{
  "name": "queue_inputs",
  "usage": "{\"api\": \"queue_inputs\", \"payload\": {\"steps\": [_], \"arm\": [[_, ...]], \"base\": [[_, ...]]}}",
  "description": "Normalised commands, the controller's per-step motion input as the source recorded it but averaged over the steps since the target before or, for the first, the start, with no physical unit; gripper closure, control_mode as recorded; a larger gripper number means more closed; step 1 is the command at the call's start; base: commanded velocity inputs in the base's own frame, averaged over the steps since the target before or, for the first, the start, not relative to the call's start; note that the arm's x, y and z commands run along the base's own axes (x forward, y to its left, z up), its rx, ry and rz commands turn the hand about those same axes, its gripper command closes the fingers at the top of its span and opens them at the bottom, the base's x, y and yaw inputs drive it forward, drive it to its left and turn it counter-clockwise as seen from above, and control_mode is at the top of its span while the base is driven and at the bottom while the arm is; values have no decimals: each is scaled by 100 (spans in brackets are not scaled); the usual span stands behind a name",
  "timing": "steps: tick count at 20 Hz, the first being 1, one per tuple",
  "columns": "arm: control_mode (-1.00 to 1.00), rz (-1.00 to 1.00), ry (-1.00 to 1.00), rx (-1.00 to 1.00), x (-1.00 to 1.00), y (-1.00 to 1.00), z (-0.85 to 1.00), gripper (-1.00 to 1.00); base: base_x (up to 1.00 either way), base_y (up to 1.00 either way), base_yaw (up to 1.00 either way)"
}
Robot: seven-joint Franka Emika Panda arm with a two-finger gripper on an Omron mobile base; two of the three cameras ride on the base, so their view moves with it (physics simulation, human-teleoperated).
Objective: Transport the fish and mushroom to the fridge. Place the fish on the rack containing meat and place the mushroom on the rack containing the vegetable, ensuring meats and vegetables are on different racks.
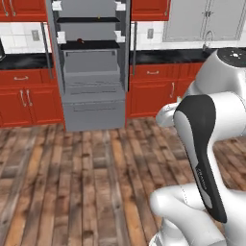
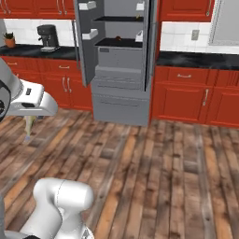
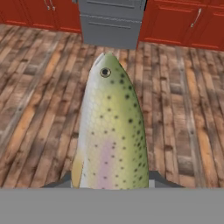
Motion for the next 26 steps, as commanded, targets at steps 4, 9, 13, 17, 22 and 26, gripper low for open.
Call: {"api": "queue_inputs", "payload": {"steps": [4,9,13,17,22,26], "arm": [[100,0,0,0,0,0,0,100],[100,0,0,0,0,0,0,100],[100,0,0,0,0,0,0,100],[100,0,0,0,0,0,0,100],[100,0,0,0,0,0,0,100],[100,0,0,0,0,0,0,100]], "base": [[100,14,0],[100,0,0],[100,0,0],[100,4,0],[100,11,0],[100,18,0]]}}
